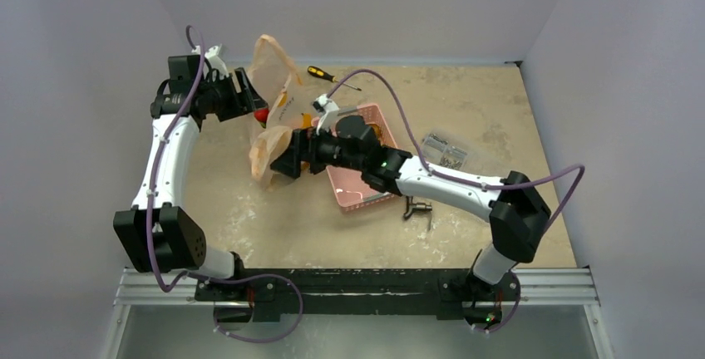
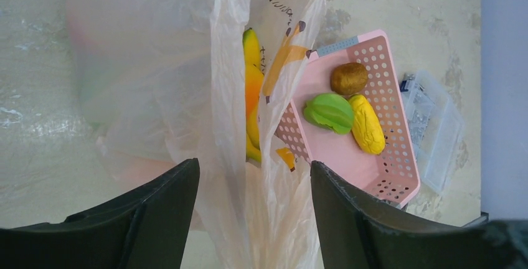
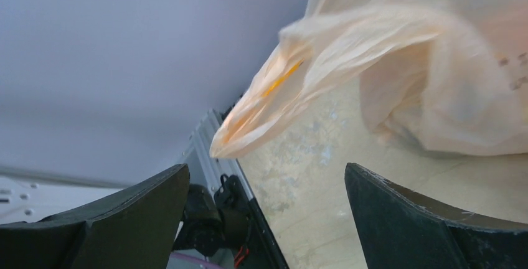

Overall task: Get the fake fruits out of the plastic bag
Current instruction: Adjust the plastic bag at the center of the board.

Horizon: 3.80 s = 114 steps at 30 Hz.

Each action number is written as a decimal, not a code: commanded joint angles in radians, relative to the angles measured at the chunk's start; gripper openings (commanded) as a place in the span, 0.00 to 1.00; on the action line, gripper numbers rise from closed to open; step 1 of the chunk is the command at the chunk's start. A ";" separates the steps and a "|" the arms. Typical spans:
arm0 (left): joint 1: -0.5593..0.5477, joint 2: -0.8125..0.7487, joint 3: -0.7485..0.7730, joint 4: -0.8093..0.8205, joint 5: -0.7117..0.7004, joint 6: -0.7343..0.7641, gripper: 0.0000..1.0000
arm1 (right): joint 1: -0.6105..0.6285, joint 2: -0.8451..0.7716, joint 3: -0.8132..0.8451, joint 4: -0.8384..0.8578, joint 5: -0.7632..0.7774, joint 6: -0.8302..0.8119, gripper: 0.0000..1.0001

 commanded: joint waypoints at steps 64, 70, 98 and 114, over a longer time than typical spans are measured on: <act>0.019 -0.290 -0.371 0.101 -0.007 -0.341 0.88 | 0.064 0.108 -0.082 0.423 0.423 -0.175 0.10; 0.080 -0.272 -0.439 0.308 0.151 -0.394 0.36 | 0.064 0.093 -0.053 0.355 0.400 -0.311 0.30; 0.139 -0.336 -0.511 0.627 0.375 -0.256 0.00 | -0.088 0.118 0.219 -0.209 0.127 0.646 0.99; 0.141 -0.338 -0.468 0.571 0.252 -0.261 0.00 | -0.104 0.314 0.157 0.253 -0.096 1.049 0.35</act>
